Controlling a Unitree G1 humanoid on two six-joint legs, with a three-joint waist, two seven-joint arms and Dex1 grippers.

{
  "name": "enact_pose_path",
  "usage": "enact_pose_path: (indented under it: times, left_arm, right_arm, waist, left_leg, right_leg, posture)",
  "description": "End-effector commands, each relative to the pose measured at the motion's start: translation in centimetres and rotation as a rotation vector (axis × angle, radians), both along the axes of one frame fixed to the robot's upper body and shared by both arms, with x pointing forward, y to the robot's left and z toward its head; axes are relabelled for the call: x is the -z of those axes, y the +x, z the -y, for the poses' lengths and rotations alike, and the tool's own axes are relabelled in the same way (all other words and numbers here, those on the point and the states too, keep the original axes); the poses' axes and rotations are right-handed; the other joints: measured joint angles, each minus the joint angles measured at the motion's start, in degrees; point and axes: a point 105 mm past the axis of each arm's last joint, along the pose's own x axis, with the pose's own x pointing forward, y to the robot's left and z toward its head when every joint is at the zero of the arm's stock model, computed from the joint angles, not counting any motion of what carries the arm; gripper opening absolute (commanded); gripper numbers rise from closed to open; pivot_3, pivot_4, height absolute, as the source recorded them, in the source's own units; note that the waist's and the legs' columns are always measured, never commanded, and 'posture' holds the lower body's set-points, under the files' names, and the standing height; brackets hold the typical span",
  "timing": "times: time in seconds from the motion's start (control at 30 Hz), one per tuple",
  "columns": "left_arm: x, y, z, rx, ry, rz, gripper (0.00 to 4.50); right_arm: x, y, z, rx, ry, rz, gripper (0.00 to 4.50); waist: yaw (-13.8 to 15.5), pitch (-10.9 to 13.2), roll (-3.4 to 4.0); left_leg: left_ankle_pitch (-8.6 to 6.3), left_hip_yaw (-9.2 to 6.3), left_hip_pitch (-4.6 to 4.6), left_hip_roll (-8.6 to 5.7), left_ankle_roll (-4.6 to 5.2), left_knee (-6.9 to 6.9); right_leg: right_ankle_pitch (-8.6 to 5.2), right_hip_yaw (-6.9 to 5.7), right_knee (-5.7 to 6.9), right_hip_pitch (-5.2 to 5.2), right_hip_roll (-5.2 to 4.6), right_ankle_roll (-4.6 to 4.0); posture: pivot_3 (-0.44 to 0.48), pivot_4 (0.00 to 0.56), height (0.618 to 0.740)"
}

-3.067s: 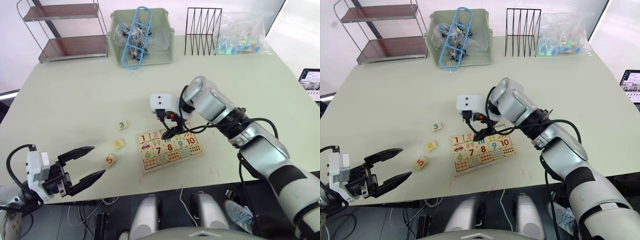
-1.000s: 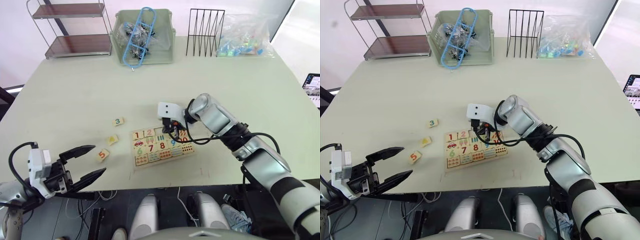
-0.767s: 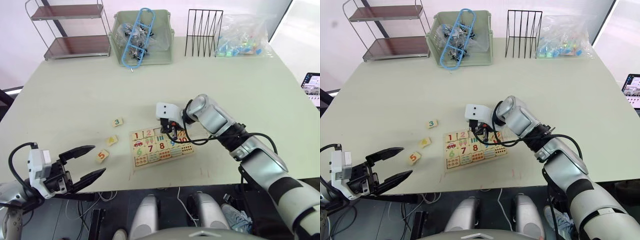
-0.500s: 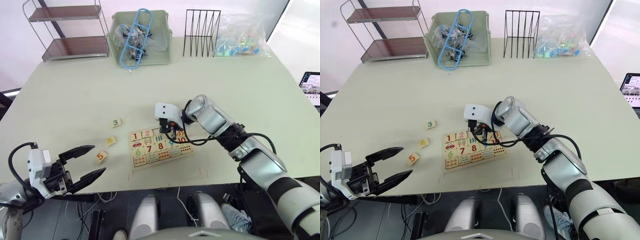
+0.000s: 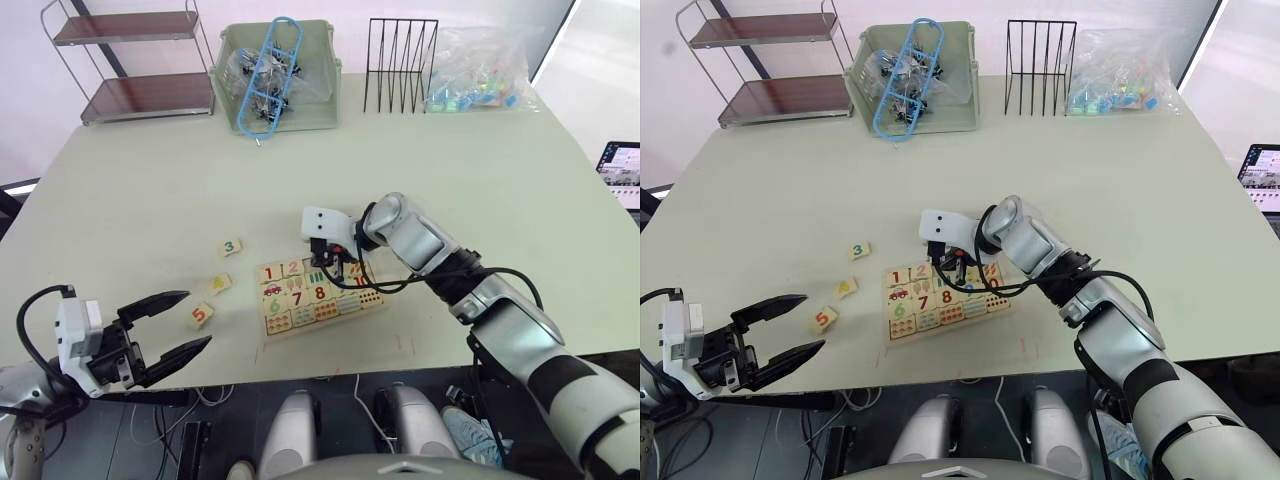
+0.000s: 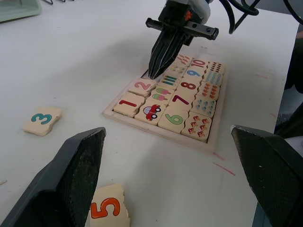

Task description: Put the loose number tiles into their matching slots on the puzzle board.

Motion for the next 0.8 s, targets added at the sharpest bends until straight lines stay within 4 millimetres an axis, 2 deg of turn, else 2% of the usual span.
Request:
enact_pose_path:
  times: [0.03,0.8]
  left_arm:
    - [-0.82,-0.15,-0.01,0.005,0.017,0.034,4.5]
    - [-0.7,-0.28,-0.02,-0.001,0.014,0.031,4.5]
  right_arm:
    - [-1.92,0.26,-0.82,-0.018,0.049,0.046,0.05]
    - [-1.63,0.28,-1.66,-0.029,0.067,0.05,0.05]
  waist:
    - [0.02,0.0,0.0]
    - [-0.01,0.01,-0.01]
  left_leg:
    - [0.0,0.0,0.0,0.0,0.0,0.0]
    - [0.0,0.05,0.02,0.01,0.0,-0.02]
  right_leg:
    - [0.0,0.0,0.0,0.0,0.0,0.0]
    - [-0.01,0.06,-0.02,-0.01,0.0,-0.01]
  posture:
    - [0.0,0.15,0.74]
    - [0.0,0.15,0.74]
